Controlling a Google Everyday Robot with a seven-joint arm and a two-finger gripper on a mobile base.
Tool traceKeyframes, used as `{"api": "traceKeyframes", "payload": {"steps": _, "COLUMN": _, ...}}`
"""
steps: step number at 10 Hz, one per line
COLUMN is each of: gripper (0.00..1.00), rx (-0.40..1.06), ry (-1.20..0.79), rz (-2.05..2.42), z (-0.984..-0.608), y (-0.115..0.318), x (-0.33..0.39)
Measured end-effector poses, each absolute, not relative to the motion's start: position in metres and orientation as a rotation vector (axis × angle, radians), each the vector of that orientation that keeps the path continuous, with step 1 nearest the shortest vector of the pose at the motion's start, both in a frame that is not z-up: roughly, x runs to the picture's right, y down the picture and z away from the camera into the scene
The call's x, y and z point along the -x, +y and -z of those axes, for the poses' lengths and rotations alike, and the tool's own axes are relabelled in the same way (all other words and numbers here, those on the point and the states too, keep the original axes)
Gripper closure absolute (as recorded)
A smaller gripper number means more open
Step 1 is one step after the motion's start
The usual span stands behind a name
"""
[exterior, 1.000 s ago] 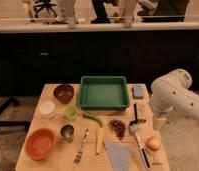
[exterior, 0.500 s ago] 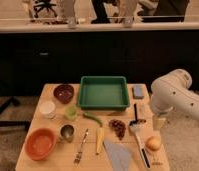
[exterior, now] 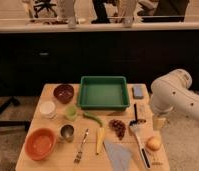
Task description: Wipe red bowl with towel
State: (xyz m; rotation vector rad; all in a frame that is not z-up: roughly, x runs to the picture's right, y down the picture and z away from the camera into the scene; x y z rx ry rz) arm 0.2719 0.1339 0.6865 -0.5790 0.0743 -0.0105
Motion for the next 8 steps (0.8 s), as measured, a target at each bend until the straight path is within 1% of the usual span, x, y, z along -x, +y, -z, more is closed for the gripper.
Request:
{"api": "traceKeyframes", "payload": {"steps": 6, "gripper": 0.20, "rx": 0.580, "ry": 0.071, "rz": 0.006, "z": -0.6864, "y": 0.1338, "x": -0.2715}}
{"api": "traceKeyframes", "payload": {"steps": 8, "gripper": 0.20, "rx": 0.617, "ry": 0.023, "rz": -0.024, "z": -0.6875, "y": 0.1419, "x": -0.2699}}
